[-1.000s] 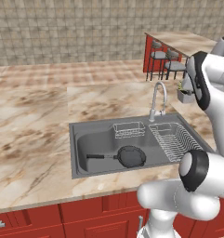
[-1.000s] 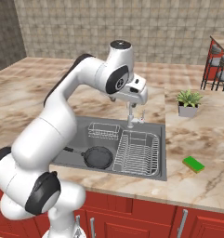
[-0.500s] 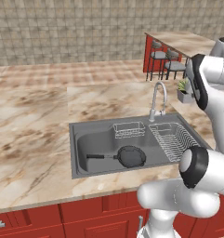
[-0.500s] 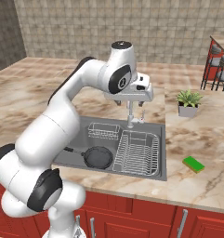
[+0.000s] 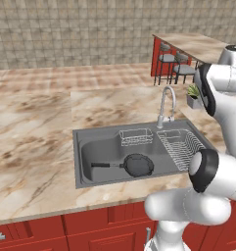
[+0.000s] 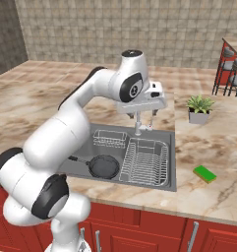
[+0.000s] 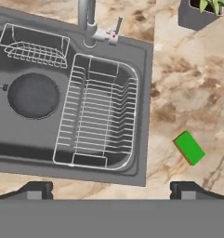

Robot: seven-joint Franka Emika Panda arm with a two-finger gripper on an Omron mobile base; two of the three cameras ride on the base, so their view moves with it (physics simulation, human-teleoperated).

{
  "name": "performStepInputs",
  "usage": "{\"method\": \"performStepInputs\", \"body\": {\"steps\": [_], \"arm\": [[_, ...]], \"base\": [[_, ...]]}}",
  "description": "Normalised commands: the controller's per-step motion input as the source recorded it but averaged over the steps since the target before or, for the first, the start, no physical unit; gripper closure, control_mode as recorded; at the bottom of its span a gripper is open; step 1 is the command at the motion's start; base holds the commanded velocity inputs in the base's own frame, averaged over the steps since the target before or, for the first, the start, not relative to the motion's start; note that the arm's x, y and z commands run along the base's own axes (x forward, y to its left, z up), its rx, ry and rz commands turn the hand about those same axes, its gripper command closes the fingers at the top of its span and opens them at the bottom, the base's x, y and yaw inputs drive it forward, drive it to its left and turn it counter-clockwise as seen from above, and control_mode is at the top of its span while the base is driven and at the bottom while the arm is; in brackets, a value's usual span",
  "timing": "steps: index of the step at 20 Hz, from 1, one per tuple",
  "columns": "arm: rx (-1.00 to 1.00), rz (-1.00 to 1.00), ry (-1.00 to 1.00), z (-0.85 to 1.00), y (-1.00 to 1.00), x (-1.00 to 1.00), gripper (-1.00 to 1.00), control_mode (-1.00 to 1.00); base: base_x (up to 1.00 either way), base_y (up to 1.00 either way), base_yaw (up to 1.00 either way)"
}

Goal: Pick the pan and sponge and place them into the sink. Then turn on the water.

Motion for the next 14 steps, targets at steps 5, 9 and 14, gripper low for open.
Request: {"method": "performStepInputs", "body": {"steps": [5,9,14], "arm": [[-0.07,0.18,0.07,-0.15,-0.14,0.06,-1.00,-1.00],[-0.07,0.17,0.06,-0.13,-0.15,0.03,-1.00,-1.00],[-0.06,0.17,0.07,-0.15,-0.16,0.02,-1.00,-1.00]], "base": [[0.00,0.00,0.00],[0.00,0.00,0.00],[0.00,0.00,0.00]]}}
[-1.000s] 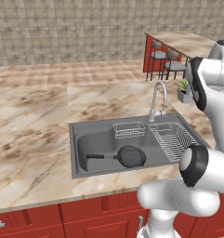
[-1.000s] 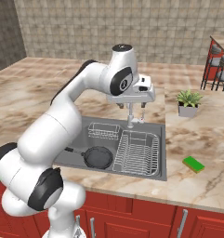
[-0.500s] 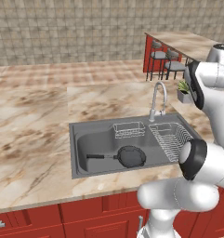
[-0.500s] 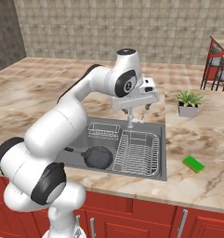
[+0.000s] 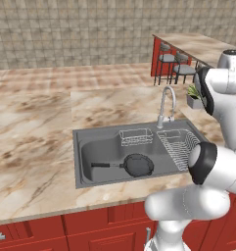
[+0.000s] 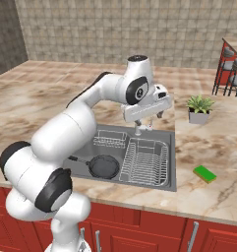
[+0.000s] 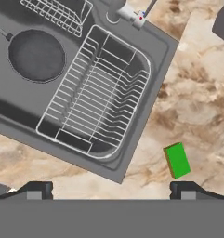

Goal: Pick the pan and sponge and place them into the sink. Then turn on the water.

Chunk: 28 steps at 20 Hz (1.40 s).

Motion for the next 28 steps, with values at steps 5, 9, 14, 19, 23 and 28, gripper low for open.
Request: {"method": "performStepInputs", "body": {"steps": [5,9,14,19,23,28], "arm": [[-0.06,0.15,0.07,-0.06,-0.20,0.00,-1.00,-1.00],[-0.05,0.14,0.07,-0.05,-0.26,-0.02,-1.00,-1.00],[-0.03,0.11,0.04,-0.12,-0.27,-0.09,-1.00,-1.00],[0.00,0.06,0.00,-0.15,-0.31,-0.12,-1.00,-1.00],[0.00,0.03,0.00,-0.17,-0.28,-0.09,-1.00,-1.00],[0.00,0.02,0.00,-0.18,-0.27,-0.06,-1.00,-1.00]], "base": [[0.00,0.00,0.00],[0.00,0.00,0.00],[0.00,0.00,0.00],[0.00,0.00,0.00],[0.00,0.00,0.00],[0.00,0.00,0.00]]}}
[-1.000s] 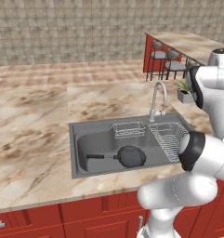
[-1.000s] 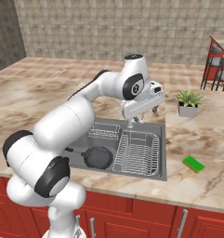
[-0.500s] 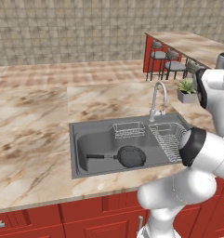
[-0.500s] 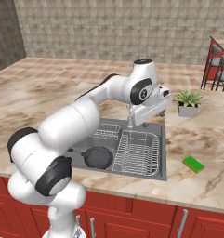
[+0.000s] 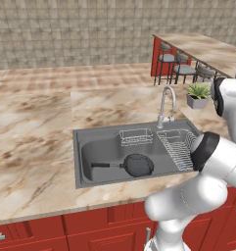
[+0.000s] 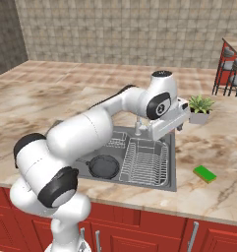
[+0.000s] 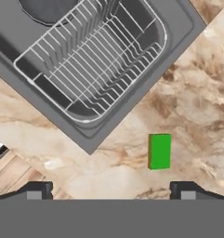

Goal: Pick the pan and sponge and place them into the sink. Then turn on the water.

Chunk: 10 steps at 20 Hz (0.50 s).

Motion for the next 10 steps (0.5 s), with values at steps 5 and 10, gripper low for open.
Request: {"method": "performStepInputs", "body": {"steps": [5,10], "arm": [[-0.02,0.03,0.00,-0.20,-0.23,-0.04,-1.00,-1.00],[-0.04,0.03,0.04,-0.23,-0.14,0.00,-1.00,-1.00]], "base": [[0.00,0.00,0.00],[0.00,0.00,0.00]]}}
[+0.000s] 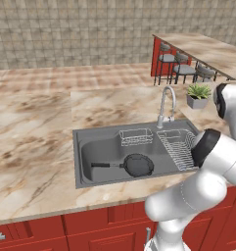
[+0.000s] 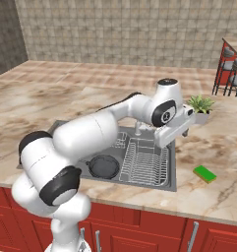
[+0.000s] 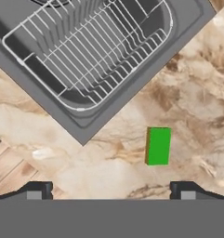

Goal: Pick the pan and sponge and place them into the sink. Then turn on the water.

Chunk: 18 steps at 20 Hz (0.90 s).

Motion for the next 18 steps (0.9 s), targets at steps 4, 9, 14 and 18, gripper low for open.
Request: {"method": "performStepInputs", "body": {"steps": [4,9,14,18], "arm": [[-0.03,0.02,0.08,-0.21,-0.17,0.01,-1.00,-1.00],[-0.01,0.01,0.09,-0.17,-0.22,0.00,-1.00,-1.00],[0.05,0.00,0.07,-0.14,-0.31,0.00,-1.00,-1.00],[0.07,-0.03,0.03,-0.16,-0.20,0.00,-1.00,-1.00]], "base": [[0.00,0.00,0.00],[0.00,0.00,0.00],[0.00,0.00,0.00],[0.00,0.00,0.00]]}}
